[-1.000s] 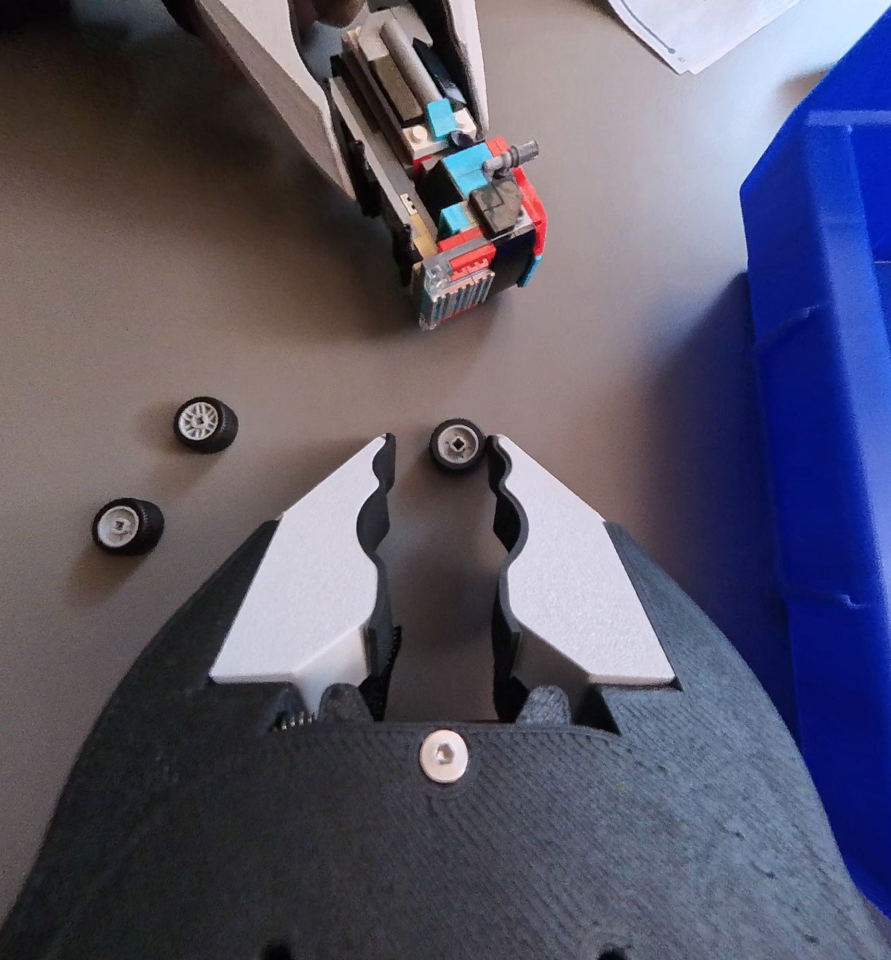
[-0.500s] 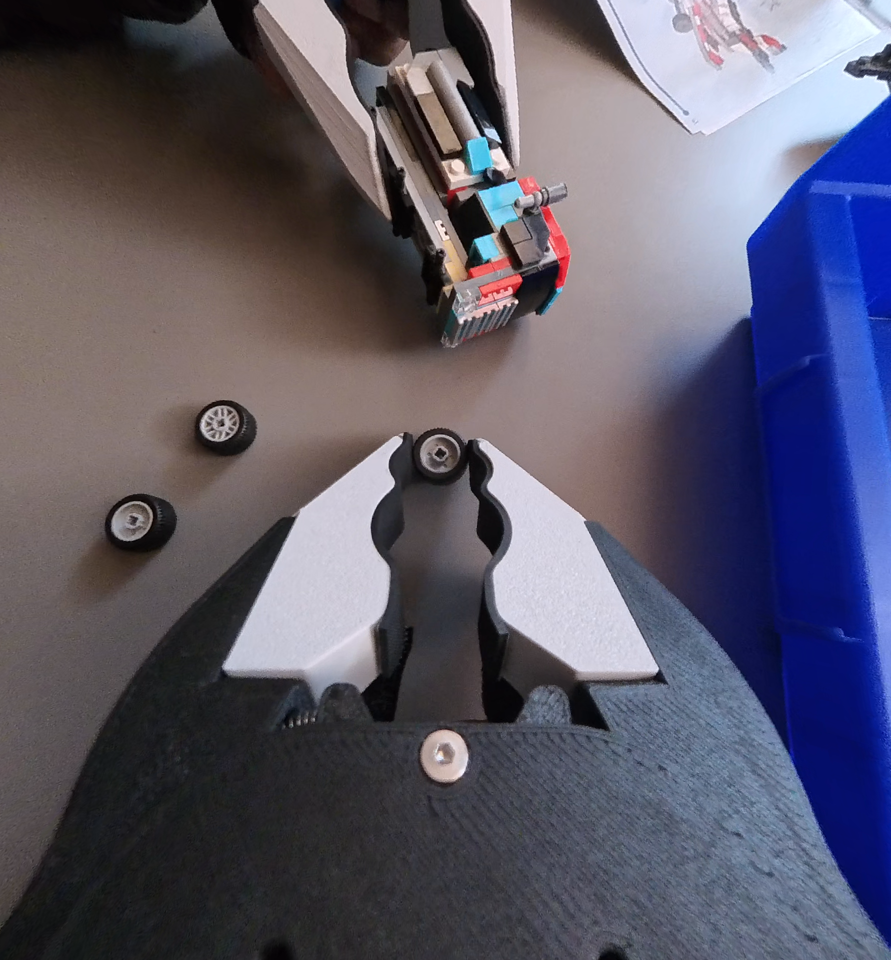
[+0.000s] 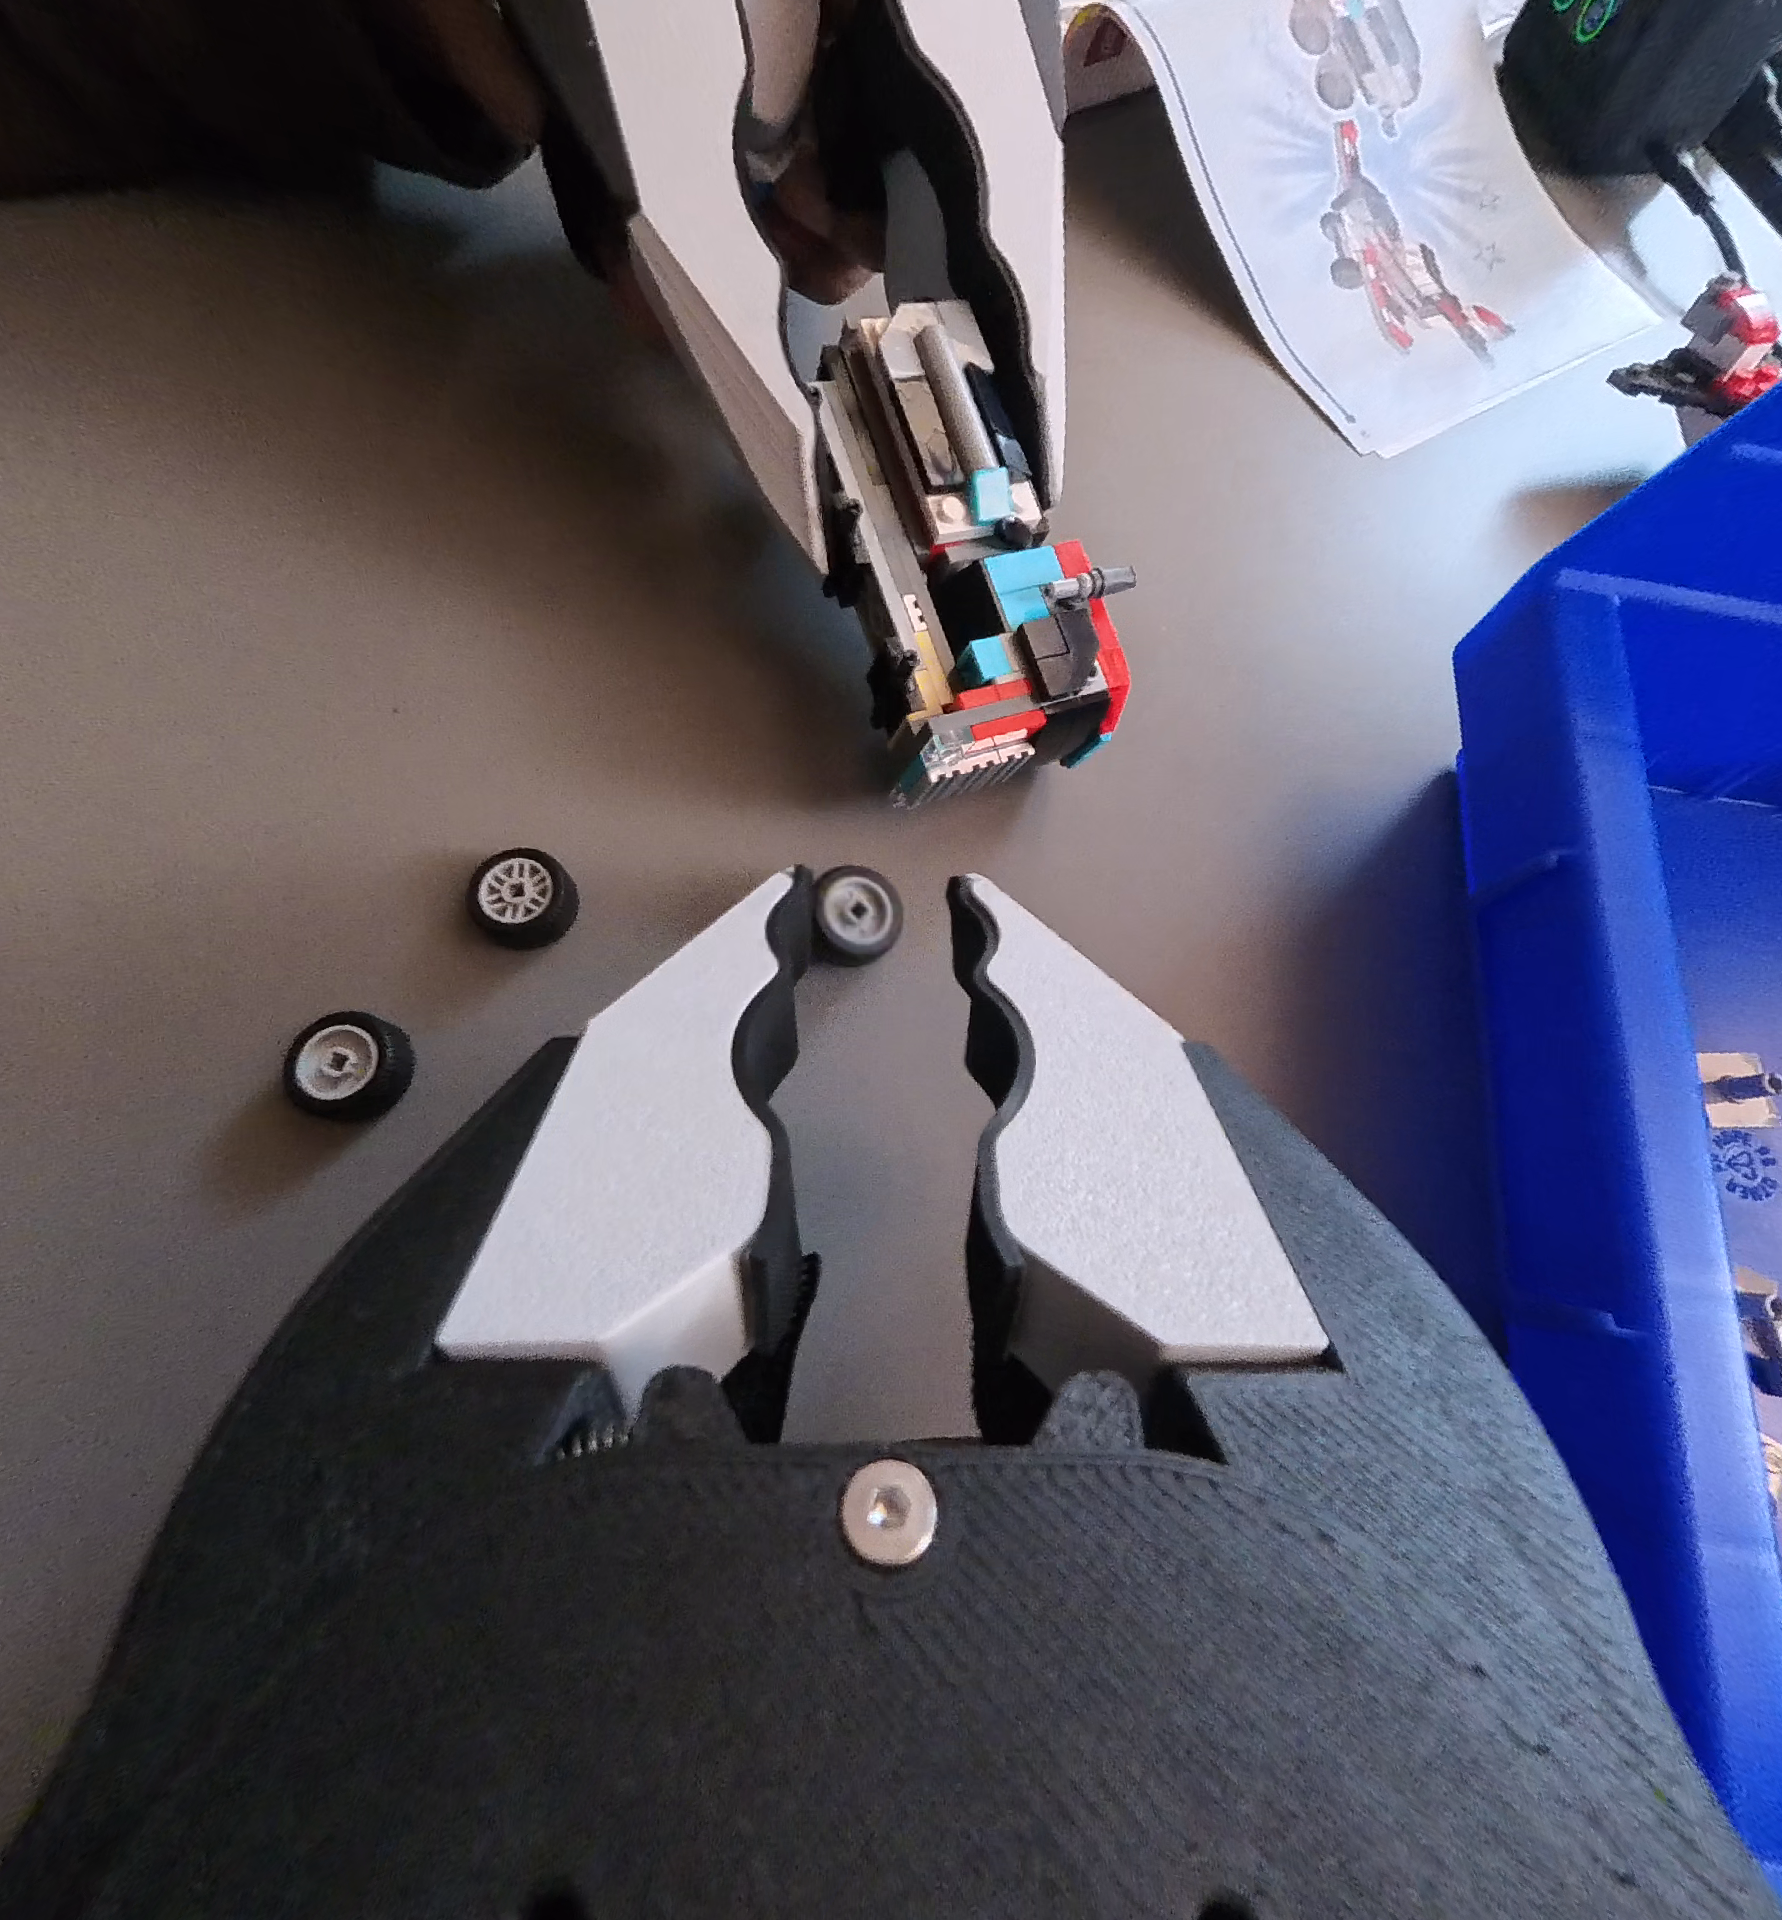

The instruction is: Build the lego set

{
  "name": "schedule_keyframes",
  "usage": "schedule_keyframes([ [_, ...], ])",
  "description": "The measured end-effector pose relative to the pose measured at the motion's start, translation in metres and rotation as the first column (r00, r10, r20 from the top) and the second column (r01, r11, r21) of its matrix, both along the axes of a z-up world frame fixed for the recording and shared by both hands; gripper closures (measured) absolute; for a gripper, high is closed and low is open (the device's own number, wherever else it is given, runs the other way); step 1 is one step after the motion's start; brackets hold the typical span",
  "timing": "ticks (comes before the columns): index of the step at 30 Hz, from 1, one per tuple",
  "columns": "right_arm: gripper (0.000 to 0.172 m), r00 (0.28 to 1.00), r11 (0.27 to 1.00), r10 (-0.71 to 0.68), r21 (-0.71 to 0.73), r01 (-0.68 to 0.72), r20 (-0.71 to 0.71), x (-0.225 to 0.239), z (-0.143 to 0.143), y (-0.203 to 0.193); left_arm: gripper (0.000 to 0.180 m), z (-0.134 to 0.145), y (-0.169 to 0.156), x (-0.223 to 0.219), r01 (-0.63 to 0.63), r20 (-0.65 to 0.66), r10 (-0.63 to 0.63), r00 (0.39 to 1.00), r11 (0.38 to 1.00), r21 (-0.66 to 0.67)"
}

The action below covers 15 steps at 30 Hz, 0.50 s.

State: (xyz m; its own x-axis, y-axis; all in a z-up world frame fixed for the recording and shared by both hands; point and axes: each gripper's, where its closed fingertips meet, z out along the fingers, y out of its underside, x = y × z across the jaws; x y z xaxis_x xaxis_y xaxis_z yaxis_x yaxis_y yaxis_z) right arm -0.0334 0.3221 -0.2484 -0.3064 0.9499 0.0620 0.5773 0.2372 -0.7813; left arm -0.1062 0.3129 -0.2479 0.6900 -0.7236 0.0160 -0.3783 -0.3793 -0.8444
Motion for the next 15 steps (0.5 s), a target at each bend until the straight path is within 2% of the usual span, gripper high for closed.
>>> schedule_keyframes([
  [10, 0.138, 0.988, 0.999, 0.034, -0.005, -0.034, 0.153, 0.014, -0.025, -0.007, 0.124, 0.0, 0.0, 0.0, -0.003, 0.005, 0.003, 1.0, 1.0, -0.004],
  [15, 0.151, 0.99, 0.999, 0.051, -0.016, -0.05, 0.132, 0.008, -0.024, -0.014, 0.125, 0.0, 0.001, -0.001, -0.006, 0.013, 0.006, 1.0, 1.0, -0.01],
])
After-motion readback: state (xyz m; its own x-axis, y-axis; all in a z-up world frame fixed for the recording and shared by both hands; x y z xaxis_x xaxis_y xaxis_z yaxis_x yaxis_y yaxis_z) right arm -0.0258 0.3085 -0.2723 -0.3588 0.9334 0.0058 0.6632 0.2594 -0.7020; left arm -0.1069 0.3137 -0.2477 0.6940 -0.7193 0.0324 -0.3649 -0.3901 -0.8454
